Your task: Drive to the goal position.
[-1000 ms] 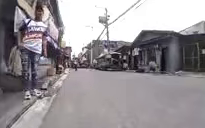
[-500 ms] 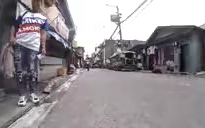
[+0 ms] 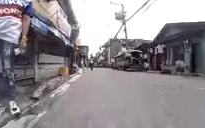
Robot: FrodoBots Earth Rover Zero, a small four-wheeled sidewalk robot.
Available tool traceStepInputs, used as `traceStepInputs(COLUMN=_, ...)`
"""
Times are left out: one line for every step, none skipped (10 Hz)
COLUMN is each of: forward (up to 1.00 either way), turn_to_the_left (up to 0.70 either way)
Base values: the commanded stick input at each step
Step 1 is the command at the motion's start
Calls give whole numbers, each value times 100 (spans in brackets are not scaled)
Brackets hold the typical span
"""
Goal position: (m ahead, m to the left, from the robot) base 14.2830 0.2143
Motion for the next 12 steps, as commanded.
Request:
traceStepInputs(forward=100, turn_to_the_left=0)
traceStepInputs(forward=100, turn_to_the_left=0)
traceStepInputs(forward=100, turn_to_the_left=0)
traceStepInputs(forward=100, turn_to_the_left=0)
traceStepInputs(forward=100, turn_to_the_left=0)
traceStepInputs(forward=100, turn_to_the_left=4)
traceStepInputs(forward=100, turn_to_the_left=27)
traceStepInputs(forward=100, turn_to_the_left=0)
traceStepInputs(forward=100, turn_to_the_left=0)
traceStepInputs(forward=100, turn_to_the_left=0)
traceStepInputs(forward=100, turn_to_the_left=0)
traceStepInputs(forward=100, turn_to_the_left=0)
